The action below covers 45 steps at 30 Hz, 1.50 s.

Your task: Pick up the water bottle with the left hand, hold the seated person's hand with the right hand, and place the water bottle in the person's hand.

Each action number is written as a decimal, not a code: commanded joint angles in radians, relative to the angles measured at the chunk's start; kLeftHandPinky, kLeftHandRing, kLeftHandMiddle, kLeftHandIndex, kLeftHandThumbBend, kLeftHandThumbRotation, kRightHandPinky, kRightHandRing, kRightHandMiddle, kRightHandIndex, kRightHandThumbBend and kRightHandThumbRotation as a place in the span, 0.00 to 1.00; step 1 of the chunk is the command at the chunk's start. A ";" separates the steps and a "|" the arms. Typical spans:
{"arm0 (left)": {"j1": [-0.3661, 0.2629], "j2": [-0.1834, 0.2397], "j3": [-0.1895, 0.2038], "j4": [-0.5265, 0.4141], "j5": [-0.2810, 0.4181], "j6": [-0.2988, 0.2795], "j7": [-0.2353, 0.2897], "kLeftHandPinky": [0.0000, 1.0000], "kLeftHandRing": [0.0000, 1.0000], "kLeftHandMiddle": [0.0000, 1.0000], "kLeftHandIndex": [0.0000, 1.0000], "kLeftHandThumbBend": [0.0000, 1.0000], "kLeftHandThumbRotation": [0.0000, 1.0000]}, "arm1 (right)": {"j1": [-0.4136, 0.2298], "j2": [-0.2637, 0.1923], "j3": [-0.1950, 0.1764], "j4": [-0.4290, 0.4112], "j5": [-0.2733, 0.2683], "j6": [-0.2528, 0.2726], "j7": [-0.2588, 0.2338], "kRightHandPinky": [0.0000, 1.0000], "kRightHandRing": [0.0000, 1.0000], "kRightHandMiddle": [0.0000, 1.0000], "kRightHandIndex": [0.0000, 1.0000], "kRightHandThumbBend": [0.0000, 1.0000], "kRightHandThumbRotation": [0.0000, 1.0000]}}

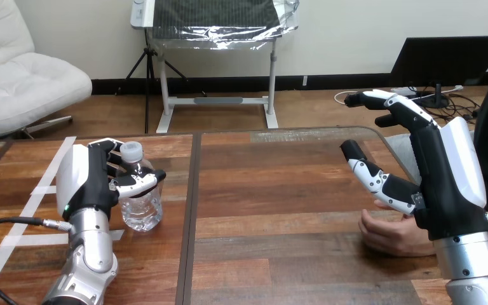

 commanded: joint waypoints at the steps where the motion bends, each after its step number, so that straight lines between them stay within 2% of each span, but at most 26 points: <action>1: -0.033 -0.004 -0.007 -0.038 0.008 -0.032 0.032 0.42 0.44 0.48 0.53 0.58 0.00 | -0.042 -0.017 -0.020 -0.029 0.009 -0.013 -0.008 0.68 0.77 0.78 0.71 0.42 0.00; 11: -0.027 -0.010 -0.003 -0.056 0.004 -0.033 0.036 0.43 0.44 0.49 0.53 0.59 0.00 | -0.042 -0.018 -0.020 -0.030 0.011 -0.009 -0.003 0.68 0.77 0.78 0.71 0.42 0.00; 17: -0.019 -0.013 -0.002 -0.066 0.004 -0.050 0.048 0.41 0.44 0.49 0.53 0.59 0.00 | -0.042 -0.016 -0.021 -0.031 0.011 -0.007 -0.005 0.68 0.77 0.78 0.71 0.42 0.00; 20: -0.011 -0.020 0.013 -0.080 -0.019 -0.074 0.032 0.40 0.44 0.48 0.53 0.60 0.00 | -0.041 -0.015 -0.021 -0.037 0.013 0.000 0.000 0.68 0.77 0.78 0.71 0.42 0.00; 23: 0.004 -0.032 0.031 -0.116 -0.050 -0.083 0.011 0.40 0.44 0.48 0.53 0.60 0.00 | -0.041 -0.016 -0.022 -0.036 0.012 -0.003 -0.002 0.68 0.77 0.78 0.71 0.42 0.00; 27: 0.028 -0.054 0.064 -0.163 -0.120 -0.129 -0.041 0.41 0.44 0.48 0.52 0.60 0.00 | -0.042 -0.015 -0.022 -0.033 0.020 -0.009 -0.002 0.68 0.77 0.78 0.71 0.43 0.00; 32: 0.059 -0.075 0.085 -0.236 -0.177 -0.152 -0.086 0.40 0.44 0.48 0.52 0.61 0.00 | -0.044 -0.017 -0.022 -0.026 0.024 -0.021 -0.004 0.68 0.77 0.78 0.71 0.44 0.00; 35: 0.083 -0.083 0.086 -0.292 -0.190 -0.165 -0.103 0.40 0.43 0.48 0.52 0.61 0.00 | -0.044 -0.016 -0.022 -0.027 0.026 -0.020 -0.004 0.67 0.77 0.78 0.71 0.44 0.00; 45: 0.167 -0.129 0.084 -0.529 -0.253 -0.138 -0.171 0.40 0.43 0.46 0.51 0.61 0.00 | -0.045 -0.013 -0.023 -0.031 0.018 -0.012 -0.009 0.67 0.76 0.78 0.71 0.45 0.00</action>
